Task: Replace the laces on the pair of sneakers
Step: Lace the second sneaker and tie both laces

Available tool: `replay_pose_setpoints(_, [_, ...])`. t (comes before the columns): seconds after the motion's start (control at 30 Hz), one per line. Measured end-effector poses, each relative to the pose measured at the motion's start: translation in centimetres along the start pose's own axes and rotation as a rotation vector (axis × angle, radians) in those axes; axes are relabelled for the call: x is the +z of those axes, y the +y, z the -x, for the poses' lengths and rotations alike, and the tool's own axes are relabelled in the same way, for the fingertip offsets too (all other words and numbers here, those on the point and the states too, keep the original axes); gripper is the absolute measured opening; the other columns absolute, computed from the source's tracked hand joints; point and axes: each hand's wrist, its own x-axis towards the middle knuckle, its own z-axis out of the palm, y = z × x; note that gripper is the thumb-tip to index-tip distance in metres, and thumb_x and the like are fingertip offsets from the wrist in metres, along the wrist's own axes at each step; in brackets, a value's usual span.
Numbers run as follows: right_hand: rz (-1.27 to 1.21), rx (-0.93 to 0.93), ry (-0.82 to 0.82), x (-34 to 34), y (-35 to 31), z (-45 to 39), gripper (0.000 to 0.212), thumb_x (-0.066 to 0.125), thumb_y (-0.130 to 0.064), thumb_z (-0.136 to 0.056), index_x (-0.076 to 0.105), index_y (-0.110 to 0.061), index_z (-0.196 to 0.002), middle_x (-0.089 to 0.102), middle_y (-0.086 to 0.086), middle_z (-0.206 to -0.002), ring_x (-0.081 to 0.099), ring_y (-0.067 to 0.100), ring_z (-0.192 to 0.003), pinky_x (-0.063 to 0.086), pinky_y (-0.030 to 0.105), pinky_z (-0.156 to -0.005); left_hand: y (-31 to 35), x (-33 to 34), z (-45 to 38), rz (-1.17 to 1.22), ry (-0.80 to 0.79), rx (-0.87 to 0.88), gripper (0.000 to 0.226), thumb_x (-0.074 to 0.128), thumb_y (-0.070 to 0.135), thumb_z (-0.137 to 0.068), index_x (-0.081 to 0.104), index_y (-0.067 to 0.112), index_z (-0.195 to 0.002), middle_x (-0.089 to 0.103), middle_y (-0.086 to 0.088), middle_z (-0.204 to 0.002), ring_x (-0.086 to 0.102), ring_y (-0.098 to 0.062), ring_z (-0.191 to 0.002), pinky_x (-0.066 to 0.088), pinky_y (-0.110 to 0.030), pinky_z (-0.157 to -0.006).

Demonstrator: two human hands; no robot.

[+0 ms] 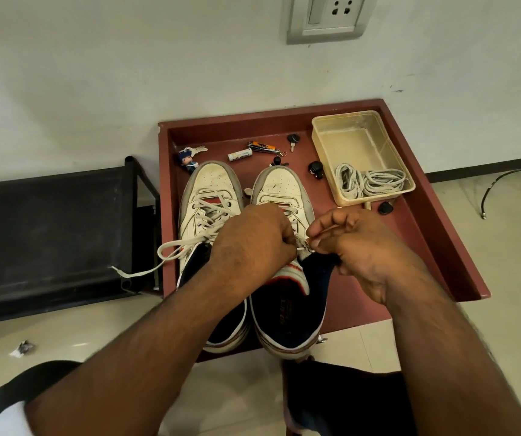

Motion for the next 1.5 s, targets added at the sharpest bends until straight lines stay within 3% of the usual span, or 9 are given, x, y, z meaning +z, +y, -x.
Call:
replay_pose_setpoints(0.4, [-0.017,0.022,-0.045,0.1,0.5,-0.5,0.02,0.057,0.013,-0.087,0.071,-0.001,-0.086,0.071,0.012,-0.075,0.068,0.014,-0.058,0.054,0.024,-0.051,-0.1,0.1,-0.1,0.039,0.027,-0.03,0.008,0.072,0.032,-0.084,0.079,0.031,-0.088,0.073,0.012,-0.082,0.067,-0.007,-0.076,0.057,-0.032,-0.079])
replay_pose_setpoints(0.6, [0.326,-0.055,-0.025,-0.6,0.8,-0.6,0.015,0.06,0.002,-0.089,0.07,-0.007,-0.081,0.066,0.011,-0.072,0.057,0.016,-0.06,0.05,0.023,-0.048,-0.2,-0.2,-0.1,-0.006,0.026,-0.006,0.012,0.078,0.038,-0.078,0.074,0.031,-0.086,0.061,0.016,-0.092,0.059,-0.006,-0.089,0.05,-0.032,-0.087])
replay_pose_setpoints(0.73, [0.71,0.049,0.074,-6.0,1.7,0.3,0.007,0.063,-0.009,-0.091,0.067,-0.011,-0.085,0.064,0.011,-0.083,0.06,0.024,-0.076,0.052,0.042,-0.077,-0.8,-0.7,0.1,-0.079,0.062,0.029,0.027,0.079,0.028,-0.078,0.063,0.032,-0.099,0.038,0.011,-0.11,0.049,-0.008,-0.097,0.043,-0.028,-0.085])
replay_pose_setpoints(0.9, [0.802,-0.01,0.216,-6.6,1.5,1.1,0.016,0.063,-0.01,-0.09,0.067,-0.016,-0.104,0.06,0.001,-0.097,0.054,0.018,-0.081,0.042,0.031,-0.074,-0.5,-0.6,0.3,-0.108,0.073,0.041,0.04,0.07,0.012,-0.081,0.056,0.031,-0.114,0.039,0.006,-0.121,0.05,-0.011,-0.091,0.041,-0.025,-0.077])
replay_pose_setpoints(1.0, [0.62,-0.202,0.01,-2.0,0.4,0.5,0.012,0.068,-0.013,-0.086,0.072,-0.021,-0.094,0.067,-0.006,-0.089,0.062,0.012,-0.083,0.049,0.028,-0.071,-0.4,-0.6,0.2,-0.119,0.076,0.042,0.043,0.069,0.01,-0.083,0.055,0.03,-0.118,0.04,0.004,-0.124,0.053,-0.013,-0.097,0.045,-0.028,-0.081])
replay_pose_setpoints(1.1, [0.655,-0.155,-0.159,-1.4,0.5,-0.6,0.012,0.066,-0.012,-0.088,0.071,-0.021,-0.082,0.067,-0.008,-0.076,0.06,0.008,-0.072,0.045,0.022,-0.062,-0.6,-0.7,0.1,-0.11,0.069,0.035,0.045,0.07,0.013,-0.082,0.054,0.033,-0.119,0.041,0.005,-0.123,0.055,-0.015,-0.102,0.048,-0.03,-0.083])
replay_pose_setpoints(1.27, [0.969,0.211,-0.001,-7.4,1.8,-1.2,0.011,0.066,-0.013,-0.089,0.07,-0.009,-0.099,0.065,0.008,-0.095,0.059,0.02,-0.085,0.046,0.032,-0.074,-1.5,-3.3,0.0,-0.012,0.104,-0.055,0.027,0.067,0.022,-0.089,0.057,0.028,-0.113,0.057,0.005,-0.107,0.058,-0.017,-0.093,0.049,-0.034,-0.083])
replay_pose_setpoints(1.37, [0.757,0.071,0.038,-6.1,1.8,-1.1,0.021,0.069,-0.013,-0.087,0.066,-0.017,-0.107,0.065,0.003,-0.101,0.06,0.015,-0.085,0.047,0.029,-0.073,-2.3,-4.7,0.0,-0.08,0.004,-0.079,0.029,0.058,0.009,-0.092,0.063,0.029,-0.112,0.064,0.006,-0.1,0.058,-0.013,-0.09,0.047,-0.028,-0.078])
replay_pose_setpoints(1.5, [0.528,-0.066,-0.228,-1.3,0.3,-0.7,0.016,0.064,-0.006,-0.088,0.069,-0.02,-0.095,0.066,0.004,-0.073,0.056,0.013,-0.06,0.046,0.025,-0.057,-2.0,-4.2,0.6,-0.191,-0.167,-0.065,0.046,0.062,0.01,-0.089,0.056,0.035,-0.127,0.067,0.012,-0.108,0.06,-0.011,-0.104,0.049,-0.036,-0.096])
